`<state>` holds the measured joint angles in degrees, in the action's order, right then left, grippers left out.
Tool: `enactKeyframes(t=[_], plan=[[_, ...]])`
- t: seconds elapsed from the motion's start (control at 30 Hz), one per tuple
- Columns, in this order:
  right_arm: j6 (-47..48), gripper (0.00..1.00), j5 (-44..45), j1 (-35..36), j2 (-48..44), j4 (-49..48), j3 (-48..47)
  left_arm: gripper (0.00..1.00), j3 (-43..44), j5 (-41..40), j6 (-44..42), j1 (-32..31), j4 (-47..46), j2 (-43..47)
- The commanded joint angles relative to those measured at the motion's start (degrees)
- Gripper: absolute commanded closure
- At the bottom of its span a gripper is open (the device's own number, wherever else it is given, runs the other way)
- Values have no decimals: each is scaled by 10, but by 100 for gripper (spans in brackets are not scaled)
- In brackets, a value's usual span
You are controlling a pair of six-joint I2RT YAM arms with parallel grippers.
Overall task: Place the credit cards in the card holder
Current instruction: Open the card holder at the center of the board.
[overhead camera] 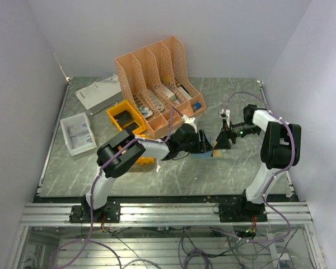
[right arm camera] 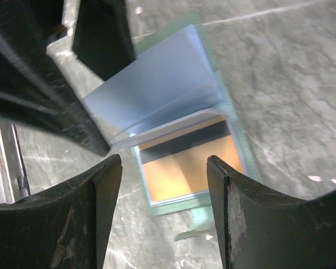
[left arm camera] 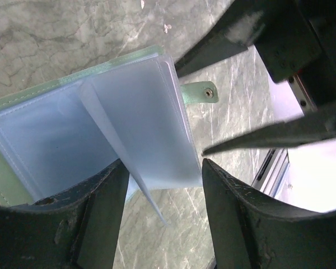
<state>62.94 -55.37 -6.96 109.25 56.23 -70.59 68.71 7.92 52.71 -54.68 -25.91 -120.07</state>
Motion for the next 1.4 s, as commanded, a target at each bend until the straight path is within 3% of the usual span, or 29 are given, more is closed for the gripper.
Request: enactKeyframes(t=[0.0,0.1,0.27,0.53,0.7,0.87,0.97,1.07,1.17,1.37], plan=[[159,33,-31,-1,-59,26,55,35,-13,17,10,9,-43,1],[215,21,-23,-1,-120,-19,115,35,-15,25,15,11,-50,-1],[191,4,-5,0,-211,-180,226,35,-15,28,16,11,-53,-3],[74,2,33,16,-261,-368,301,35,-16,33,17,12,-55,-10],[58,7,25,11,-243,-333,270,37,-20,29,12,14,-46,-10],[147,7,-15,-22,-202,-151,171,44,-27,9,-9,15,-2,9],[162,7,-28,-43,-192,-104,146,47,-22,-15,-37,15,46,27],[102,14,-35,-43,-192,-122,139,49,-17,-38,-60,15,88,47],[19,30,-29,-30,-173,-147,125,51,-16,-64,-80,15,124,70],[-6,84,2,4,-94,-89,54,59,-32,-106,-105,15,163,114]])
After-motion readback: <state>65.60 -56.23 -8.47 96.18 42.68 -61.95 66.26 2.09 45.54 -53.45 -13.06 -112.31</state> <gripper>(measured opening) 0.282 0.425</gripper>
